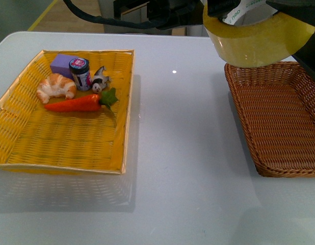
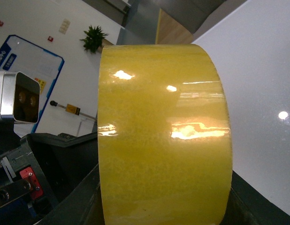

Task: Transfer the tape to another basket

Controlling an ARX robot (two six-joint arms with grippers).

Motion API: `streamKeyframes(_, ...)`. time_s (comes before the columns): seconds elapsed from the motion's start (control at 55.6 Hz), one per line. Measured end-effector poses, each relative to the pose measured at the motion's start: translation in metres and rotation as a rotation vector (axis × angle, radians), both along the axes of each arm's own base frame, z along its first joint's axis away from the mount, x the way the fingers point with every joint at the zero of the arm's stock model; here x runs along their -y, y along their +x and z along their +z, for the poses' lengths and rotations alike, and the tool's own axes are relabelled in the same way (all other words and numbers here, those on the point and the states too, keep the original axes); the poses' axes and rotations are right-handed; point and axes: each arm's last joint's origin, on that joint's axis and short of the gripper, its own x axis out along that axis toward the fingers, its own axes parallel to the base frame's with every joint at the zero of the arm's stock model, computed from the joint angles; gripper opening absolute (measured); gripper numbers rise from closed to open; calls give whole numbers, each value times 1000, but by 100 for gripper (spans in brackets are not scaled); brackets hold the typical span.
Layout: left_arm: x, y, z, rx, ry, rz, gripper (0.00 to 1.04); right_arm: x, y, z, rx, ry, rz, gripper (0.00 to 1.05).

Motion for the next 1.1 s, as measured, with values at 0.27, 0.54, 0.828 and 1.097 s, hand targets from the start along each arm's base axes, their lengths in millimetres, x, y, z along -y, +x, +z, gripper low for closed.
streamKeyframes(0.27, -8, -6, 23, 60, -41, 11, 71, 6, 2, -2, -12, 3, -34, 47)
streamKeyframes(0.54, -32, -14, 34, 140, -35, 59, 95, 30, 8, -4, -27, 6, -94, 47)
streamKeyframes(0.828, -78, -29, 48, 334, -14, 220, 92, 66, 29, -17, -80, 7, -196, 47)
streamKeyframes(1.097, -166, -91, 34, 684, 261, 640, 49, 89, 57, -41, -149, -2, -283, 47)
